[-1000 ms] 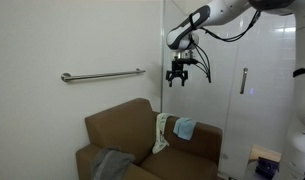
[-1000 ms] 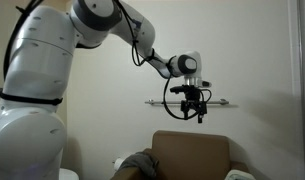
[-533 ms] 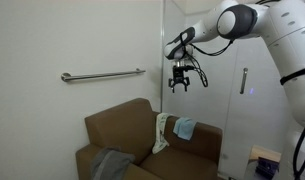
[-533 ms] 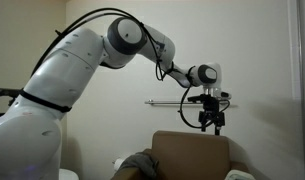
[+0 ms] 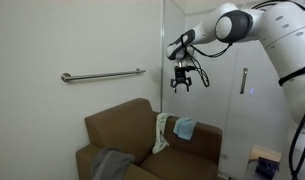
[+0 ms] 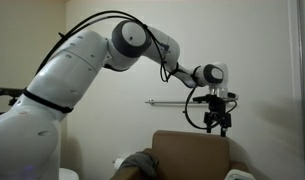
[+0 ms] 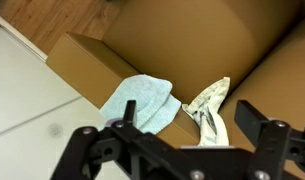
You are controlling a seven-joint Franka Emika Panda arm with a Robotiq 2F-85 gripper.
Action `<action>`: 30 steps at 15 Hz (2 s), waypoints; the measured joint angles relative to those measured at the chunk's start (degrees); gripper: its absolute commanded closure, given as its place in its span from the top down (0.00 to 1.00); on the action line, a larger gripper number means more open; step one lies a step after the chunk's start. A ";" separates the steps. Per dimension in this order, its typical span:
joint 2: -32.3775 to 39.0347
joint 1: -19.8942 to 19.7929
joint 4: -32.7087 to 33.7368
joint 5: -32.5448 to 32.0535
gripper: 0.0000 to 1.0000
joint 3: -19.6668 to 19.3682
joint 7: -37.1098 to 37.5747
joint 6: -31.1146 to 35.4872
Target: Move the blue towel to the left armrest, move the white towel to the left armrest
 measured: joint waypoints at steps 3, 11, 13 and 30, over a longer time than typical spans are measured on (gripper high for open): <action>4.76 -2.52 1.78 0.01 1.00 0.03 -0.81 0.17; 27.27 -3.42 7.46 0.79 1.00 2.09 3.09 30.58; 31.18 -3.26 9.07 2.27 1.00 2.59 5.57 38.61; 34.28 4.22 10.95 5.59 1.00 -0.99 35.64 26.22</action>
